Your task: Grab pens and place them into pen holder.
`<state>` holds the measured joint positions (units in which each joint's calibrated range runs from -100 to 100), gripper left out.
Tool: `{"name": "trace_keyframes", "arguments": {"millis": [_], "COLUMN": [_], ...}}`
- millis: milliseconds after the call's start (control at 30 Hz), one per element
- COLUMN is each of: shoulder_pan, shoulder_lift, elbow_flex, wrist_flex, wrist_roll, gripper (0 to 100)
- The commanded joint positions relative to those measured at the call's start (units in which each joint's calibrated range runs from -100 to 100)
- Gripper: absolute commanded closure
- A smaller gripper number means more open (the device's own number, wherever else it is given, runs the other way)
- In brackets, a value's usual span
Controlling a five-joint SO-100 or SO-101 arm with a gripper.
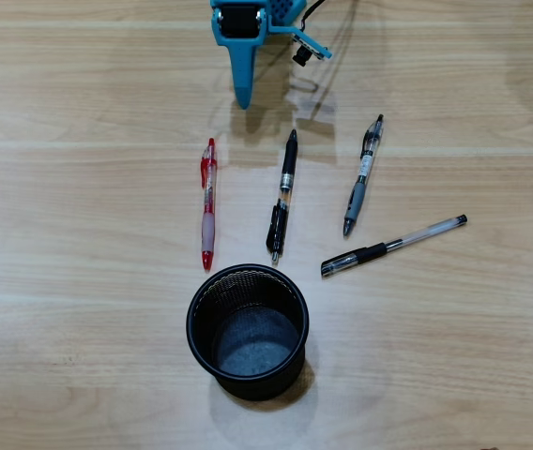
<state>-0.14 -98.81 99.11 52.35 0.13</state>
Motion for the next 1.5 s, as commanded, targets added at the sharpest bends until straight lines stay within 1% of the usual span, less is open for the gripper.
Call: {"name": "trace_keyframes", "arguments": {"millis": [0, 200, 367, 467, 767, 833, 1000, 1100, 1200, 1367, 1433, 1467], "shoulder_pan": [0.01, -0.18, -1.46, -1.91, -3.47, -3.47, -2.74, -2.65, -1.91, -0.45, -0.18, 0.37], "shoulder_lift": [2.72, 17.24, 31.42, 38.64, 57.24, 60.72, 67.6, 70.91, 74.31, 78.39, 78.98, 79.24], "elbow_flex": [-0.92, -4.9, -12.69, -19.47, -39.75, -44.0, -51.96, -55.49, -57.66, -59.11, -59.29, -59.57], "wrist_flex": [-1.37, -16.13, -26.52, -28.25, -27.61, -27.52, -27.52, -27.52, -27.52, -27.43, -27.43, -27.34], "wrist_roll": [-0.13, -0.13, -0.13, -0.13, -0.18, -1.18, -8.4, -13.64, -20.97, -35.31, -38.82, -39.71], "gripper": [98, 98, 98, 98, 98, 98, 98, 98, 98, 98, 98, 98]}}
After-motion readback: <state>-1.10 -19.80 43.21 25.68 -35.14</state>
